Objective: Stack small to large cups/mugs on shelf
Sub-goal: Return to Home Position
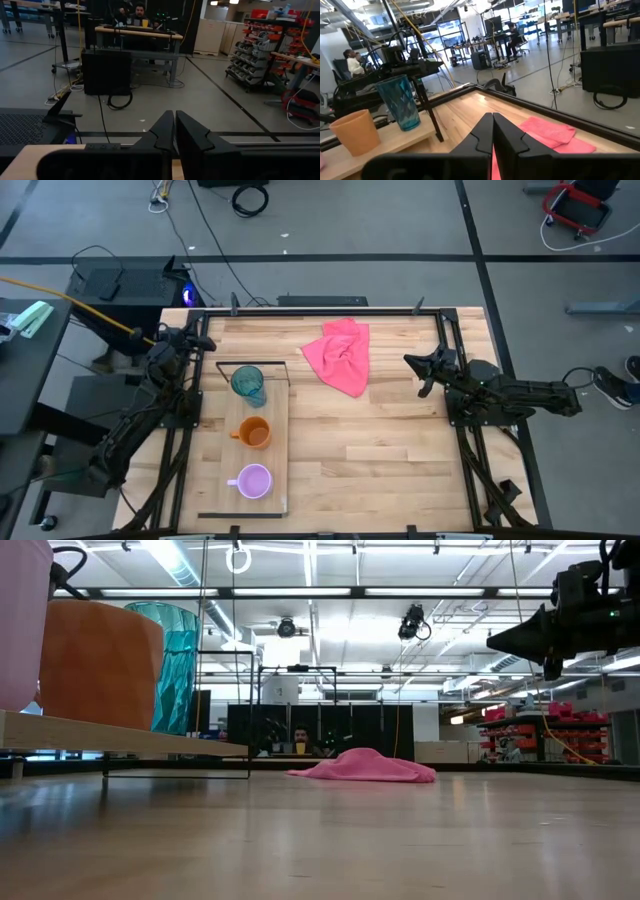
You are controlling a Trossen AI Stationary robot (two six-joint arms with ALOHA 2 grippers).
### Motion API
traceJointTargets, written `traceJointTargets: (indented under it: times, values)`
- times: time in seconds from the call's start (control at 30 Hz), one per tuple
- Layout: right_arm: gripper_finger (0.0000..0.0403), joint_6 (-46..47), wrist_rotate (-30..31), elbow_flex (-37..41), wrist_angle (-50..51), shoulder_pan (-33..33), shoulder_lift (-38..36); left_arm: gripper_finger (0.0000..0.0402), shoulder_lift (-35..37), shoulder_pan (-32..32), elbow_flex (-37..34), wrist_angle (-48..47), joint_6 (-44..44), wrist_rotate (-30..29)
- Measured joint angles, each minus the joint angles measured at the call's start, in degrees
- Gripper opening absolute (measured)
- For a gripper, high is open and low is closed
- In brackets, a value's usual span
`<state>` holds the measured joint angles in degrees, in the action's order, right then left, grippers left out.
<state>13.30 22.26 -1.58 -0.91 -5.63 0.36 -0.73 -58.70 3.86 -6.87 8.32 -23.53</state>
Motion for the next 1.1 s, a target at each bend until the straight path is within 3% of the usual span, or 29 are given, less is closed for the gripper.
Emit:
traceJointTargets:
  times: [1.1]
  values:
    - [0.0016,0.02,-0.02,-0.02,0.00,0.00,0.02,0.0036,0.00,0.00,-0.11,0.00,0.02,0.00]
